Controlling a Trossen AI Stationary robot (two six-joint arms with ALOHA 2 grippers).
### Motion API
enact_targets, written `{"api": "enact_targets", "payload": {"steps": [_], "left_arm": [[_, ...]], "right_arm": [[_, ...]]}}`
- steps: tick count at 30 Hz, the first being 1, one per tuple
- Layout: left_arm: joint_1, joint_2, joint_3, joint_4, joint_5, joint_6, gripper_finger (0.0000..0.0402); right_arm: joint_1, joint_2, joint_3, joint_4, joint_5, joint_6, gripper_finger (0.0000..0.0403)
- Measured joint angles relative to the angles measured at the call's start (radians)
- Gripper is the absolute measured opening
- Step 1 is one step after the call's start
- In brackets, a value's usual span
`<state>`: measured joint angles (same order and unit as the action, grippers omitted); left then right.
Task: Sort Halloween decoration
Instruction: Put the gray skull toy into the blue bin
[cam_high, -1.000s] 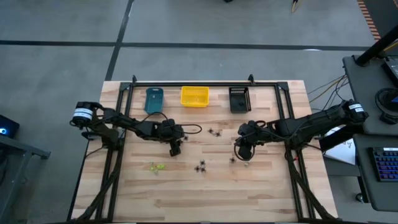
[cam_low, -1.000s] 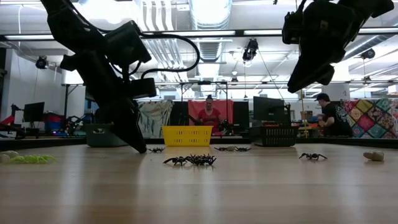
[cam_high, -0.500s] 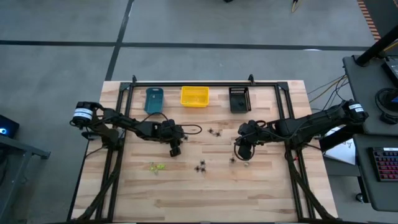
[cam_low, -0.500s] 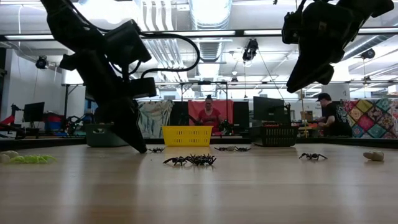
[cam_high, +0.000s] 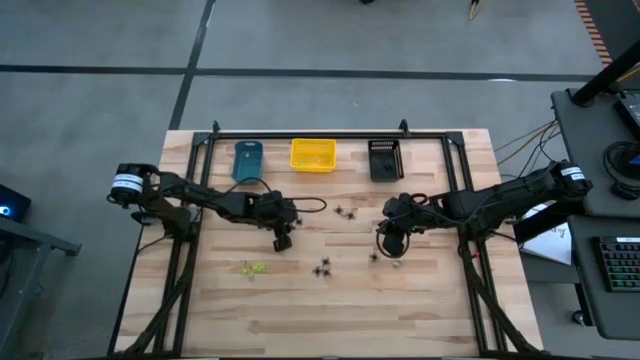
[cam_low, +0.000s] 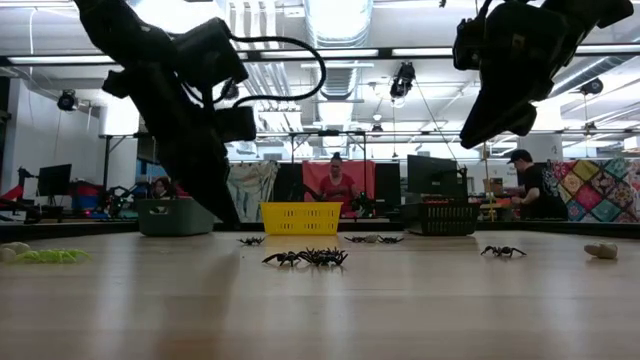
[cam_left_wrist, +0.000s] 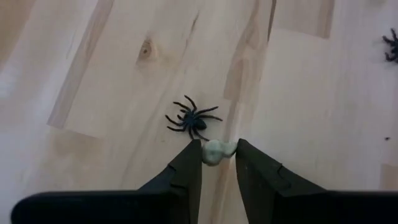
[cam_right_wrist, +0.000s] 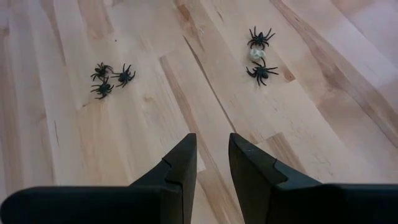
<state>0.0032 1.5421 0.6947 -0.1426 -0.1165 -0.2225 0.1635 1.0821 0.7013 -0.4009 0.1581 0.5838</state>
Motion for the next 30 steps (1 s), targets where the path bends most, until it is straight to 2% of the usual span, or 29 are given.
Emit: {"api": "enact_targets", "payload": {"steps": [9,17,21,25,30], "left_arm": [[0.001,-0.155,0.015,-0.132,-0.002,-0.036,0.0067],[0.079,-0.356,0.015,-0.311,-0.084,-0.177,0.0067],[0.202,-0.427,0.014,-0.348,-0.107,-0.247,0.0067],[0.379,-0.459,0.025,-0.372,-0.1,-0.298,0.0067],[0.623,-0.432,0.096,-0.451,-0.073,-0.241,0.0067]], "right_arm": [[0.0,0.0,0.0,0.023,0.002,0.0,0.0084],[0.0,0.0,0.0,0.032,0.009,0.017,0.0084],[0.0,0.0,0.0,0.055,0.027,0.026,0.0084],[0.0,0.0,0.0,0.078,0.029,0.032,0.0084],[0.0,0.0,0.0,0.079,0.029,0.058,0.0084]]}}
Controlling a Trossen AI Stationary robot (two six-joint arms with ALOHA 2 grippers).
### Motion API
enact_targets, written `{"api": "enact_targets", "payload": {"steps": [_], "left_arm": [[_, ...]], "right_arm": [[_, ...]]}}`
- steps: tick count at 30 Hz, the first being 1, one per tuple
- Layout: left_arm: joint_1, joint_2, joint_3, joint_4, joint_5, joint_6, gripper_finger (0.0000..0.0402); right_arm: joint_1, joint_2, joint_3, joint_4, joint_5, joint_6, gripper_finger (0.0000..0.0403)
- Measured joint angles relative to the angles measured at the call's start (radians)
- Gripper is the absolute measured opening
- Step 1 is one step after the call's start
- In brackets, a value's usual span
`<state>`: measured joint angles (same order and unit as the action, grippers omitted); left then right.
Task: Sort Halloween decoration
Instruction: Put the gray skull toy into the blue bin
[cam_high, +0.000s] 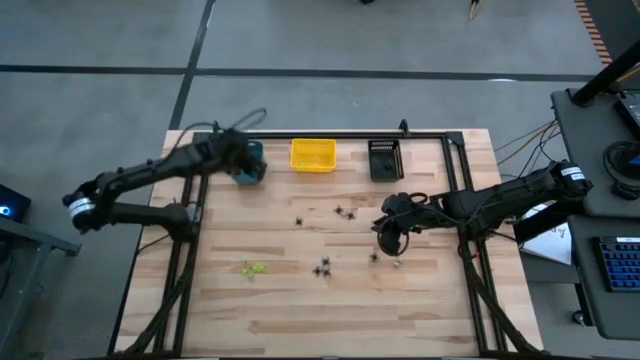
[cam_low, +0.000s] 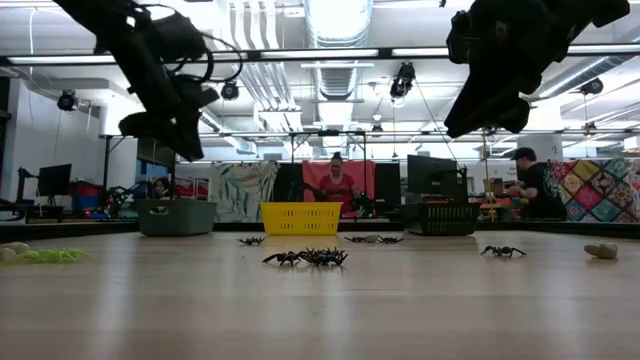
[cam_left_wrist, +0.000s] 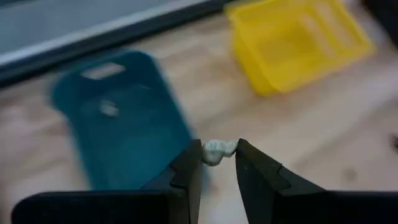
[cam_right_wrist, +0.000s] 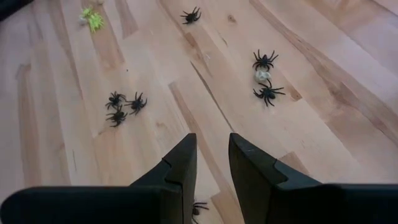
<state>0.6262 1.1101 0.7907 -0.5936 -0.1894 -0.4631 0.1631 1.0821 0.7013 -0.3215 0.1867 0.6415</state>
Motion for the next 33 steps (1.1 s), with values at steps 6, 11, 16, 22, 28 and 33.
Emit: {"api": "enact_targets", "payload": {"steps": [6,11,16,22,28,33], "left_arm": [[0.232,0.123,0.07,-0.063,0.143,0.093,0.0067],[0.289,0.243,0.092,-0.141,0.175,0.157,0.0067],[0.288,0.317,0.099,-0.13,0.177,0.17,0.0066],[0.291,0.371,0.1,-0.079,0.176,0.174,0.0066],[0.298,0.428,0.1,-0.045,0.172,0.17,0.0066],[0.299,0.463,0.1,-0.037,0.172,0.176,0.0066]], "right_arm": [[0.0,0.0,0.0,0.014,0.0,0.006,0.0084],[0.0,0.0,0.0,0.015,0.0,0.034,0.0084],[0.0,0.0,0.0,0.015,-0.001,0.054,0.0084],[0.0,0.0,0.0,0.016,-0.001,0.058,0.0084],[0.0,0.0,0.0,0.016,-0.001,0.058,0.0084],[0.0,0.0,0.0,0.016,-0.001,0.058,0.0084]]}}
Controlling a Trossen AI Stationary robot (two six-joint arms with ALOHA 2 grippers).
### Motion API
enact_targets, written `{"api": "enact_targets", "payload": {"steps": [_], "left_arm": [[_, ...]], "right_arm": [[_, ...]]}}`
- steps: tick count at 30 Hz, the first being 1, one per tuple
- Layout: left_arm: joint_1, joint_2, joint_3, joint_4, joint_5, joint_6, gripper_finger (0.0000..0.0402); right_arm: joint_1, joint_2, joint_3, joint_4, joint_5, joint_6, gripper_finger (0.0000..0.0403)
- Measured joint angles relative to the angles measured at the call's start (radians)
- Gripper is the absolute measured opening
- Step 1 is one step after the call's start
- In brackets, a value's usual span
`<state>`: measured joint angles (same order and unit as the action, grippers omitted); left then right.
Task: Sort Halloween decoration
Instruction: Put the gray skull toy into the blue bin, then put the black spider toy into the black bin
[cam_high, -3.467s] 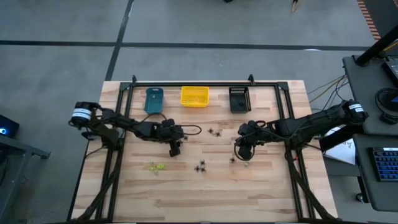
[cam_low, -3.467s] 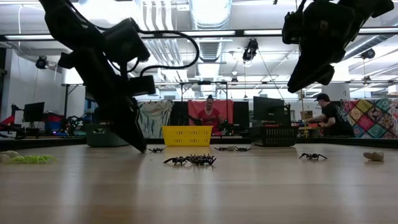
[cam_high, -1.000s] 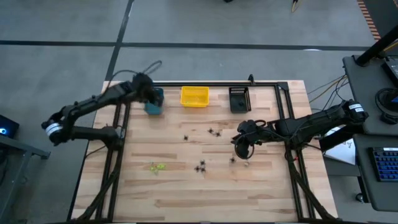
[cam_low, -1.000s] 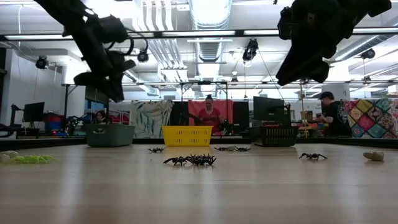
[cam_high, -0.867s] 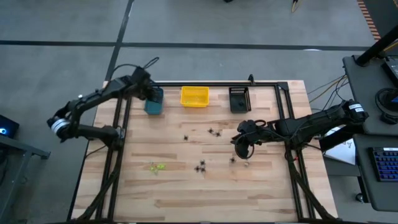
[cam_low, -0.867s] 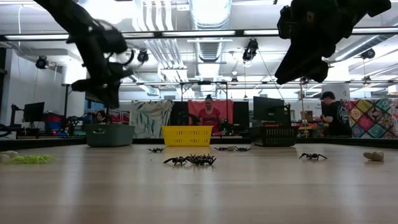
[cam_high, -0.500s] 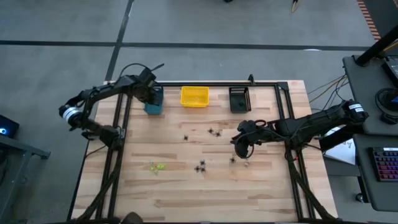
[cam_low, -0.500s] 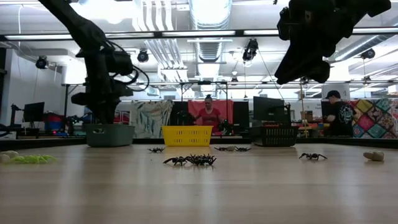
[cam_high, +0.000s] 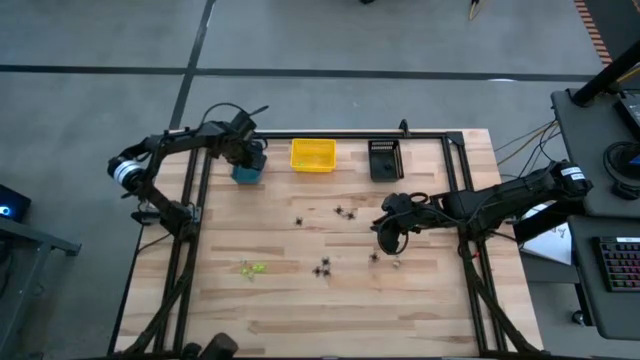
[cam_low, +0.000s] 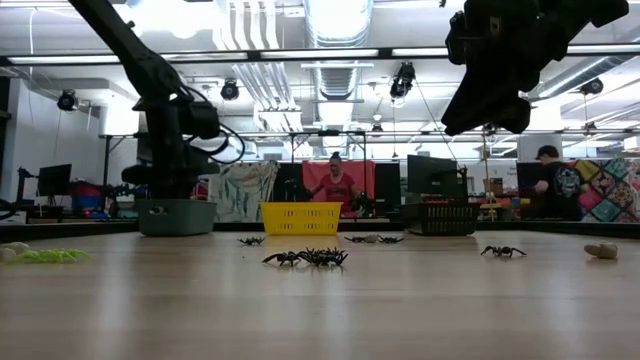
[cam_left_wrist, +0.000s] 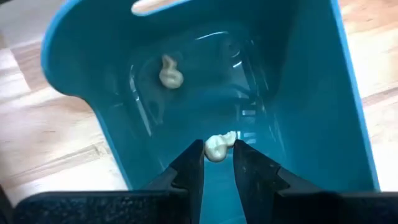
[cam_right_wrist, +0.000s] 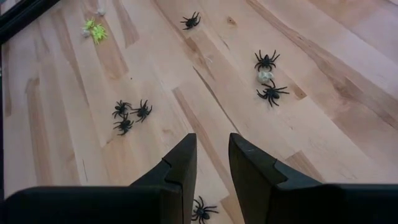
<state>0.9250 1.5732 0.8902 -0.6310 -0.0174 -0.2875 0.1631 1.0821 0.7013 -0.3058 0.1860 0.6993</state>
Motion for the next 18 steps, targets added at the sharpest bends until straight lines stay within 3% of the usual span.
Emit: {"api": "enact_targets", "payload": {"steps": [12,18], "left_arm": [[0.0,0.001,0.0,-0.001,-0.05,-0.016,0.007],[0.0,-0.019,0.0,-0.01,-0.05,-0.017,0.0104]], "right_arm": [[0.0,0.0,0.0,0.0,0.0,-0.002,0.0084],[0.0,0.0,0.0,0.0,0.0,-0.034,0.0084]]}}
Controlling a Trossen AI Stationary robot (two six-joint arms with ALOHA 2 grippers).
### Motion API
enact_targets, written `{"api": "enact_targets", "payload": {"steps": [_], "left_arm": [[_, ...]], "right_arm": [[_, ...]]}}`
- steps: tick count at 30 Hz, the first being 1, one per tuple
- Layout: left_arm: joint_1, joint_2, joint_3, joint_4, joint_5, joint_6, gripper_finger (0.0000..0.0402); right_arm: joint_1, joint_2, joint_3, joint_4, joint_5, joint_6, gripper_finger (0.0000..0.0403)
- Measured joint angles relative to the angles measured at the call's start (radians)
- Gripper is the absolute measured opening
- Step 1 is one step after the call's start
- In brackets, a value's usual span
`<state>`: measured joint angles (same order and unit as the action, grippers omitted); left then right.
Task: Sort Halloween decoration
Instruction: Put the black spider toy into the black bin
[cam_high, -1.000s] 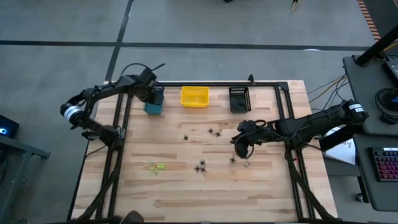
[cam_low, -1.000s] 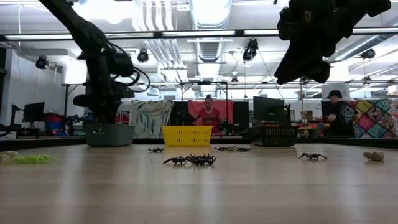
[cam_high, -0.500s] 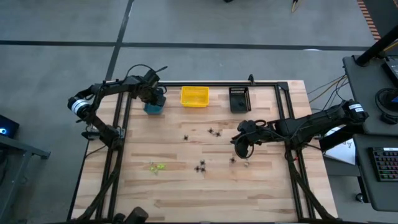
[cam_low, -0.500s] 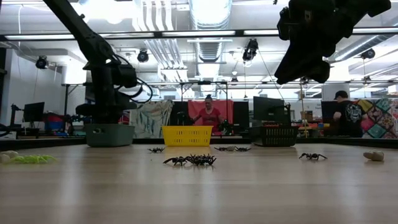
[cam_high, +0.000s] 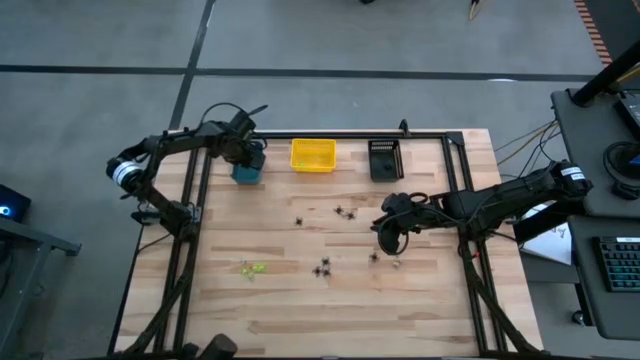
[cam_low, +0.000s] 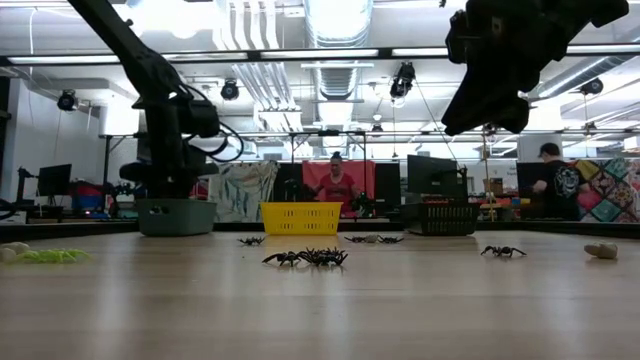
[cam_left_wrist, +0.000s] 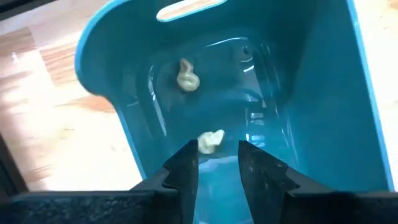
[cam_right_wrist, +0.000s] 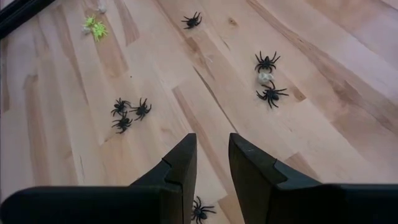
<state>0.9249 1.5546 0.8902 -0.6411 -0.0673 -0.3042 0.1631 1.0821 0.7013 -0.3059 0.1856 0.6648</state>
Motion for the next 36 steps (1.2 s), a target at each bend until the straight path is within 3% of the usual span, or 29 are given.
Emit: {"api": "enact_targets", "payload": {"steps": [8,17,25,31,36], "left_arm": [[-0.005,-0.127,0.0,-0.101,0.007,-0.007,0.016],[-0.104,-0.42,0.0,-0.108,0.077,-0.122,0.016],[-0.376,-0.567,0.0,0.035,0.077,-0.213,0.0157],[-0.641,-0.556,-0.001,0.134,0.072,-0.058,0.0157],[-0.838,-0.504,-0.009,0.131,-0.014,-0.016,0.0157]], "right_arm": [[-0.006,0.0,0.0,0.0,0.0,-0.048,0.0084],[-0.07,0.0,0.0,0.009,-0.018,0.06,0.0084],[-0.133,0.002,0.011,0.055,-0.122,0.133,0.0084],[-0.144,0.022,0.05,0.056,-0.168,0.071,0.0084],[-0.143,0.027,0.063,0.027,-0.186,0.046,0.0084]]}}
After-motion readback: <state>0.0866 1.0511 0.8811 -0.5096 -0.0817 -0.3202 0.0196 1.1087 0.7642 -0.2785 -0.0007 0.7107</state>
